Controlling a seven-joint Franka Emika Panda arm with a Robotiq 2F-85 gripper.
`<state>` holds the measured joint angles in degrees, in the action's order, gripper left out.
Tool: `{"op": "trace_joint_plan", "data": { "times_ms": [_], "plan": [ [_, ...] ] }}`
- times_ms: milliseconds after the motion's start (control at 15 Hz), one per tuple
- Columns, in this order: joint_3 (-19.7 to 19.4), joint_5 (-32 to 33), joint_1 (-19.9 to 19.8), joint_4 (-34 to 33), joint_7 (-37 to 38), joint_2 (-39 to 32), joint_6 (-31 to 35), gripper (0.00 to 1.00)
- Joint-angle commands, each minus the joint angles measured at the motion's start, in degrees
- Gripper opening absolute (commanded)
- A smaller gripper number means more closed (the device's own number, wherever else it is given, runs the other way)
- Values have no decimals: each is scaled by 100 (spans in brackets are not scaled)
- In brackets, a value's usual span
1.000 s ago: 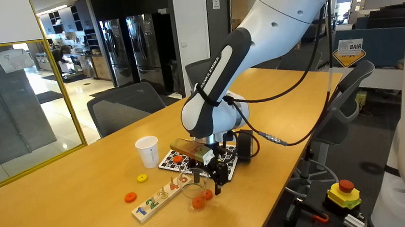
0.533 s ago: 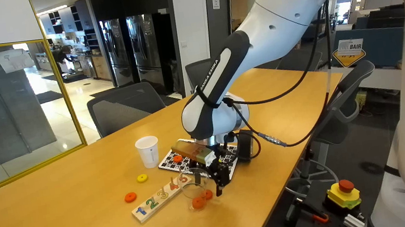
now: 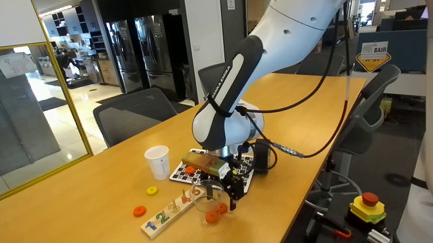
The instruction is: Put the orange circle into the transparent cup and put the yellow circle into the white cup.
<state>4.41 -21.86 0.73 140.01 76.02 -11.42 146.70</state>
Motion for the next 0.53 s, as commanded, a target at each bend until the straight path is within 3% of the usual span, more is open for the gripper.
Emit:
{"op": "trace_joint_plan", "data": {
  "times_ms": [0, 467],
  "plan": [
    [-56, -204, 67, -197, -221, -162, -1, 100],
    [-68, -188, 79, -199, -237, -202, 47, 100]
  ]
}}
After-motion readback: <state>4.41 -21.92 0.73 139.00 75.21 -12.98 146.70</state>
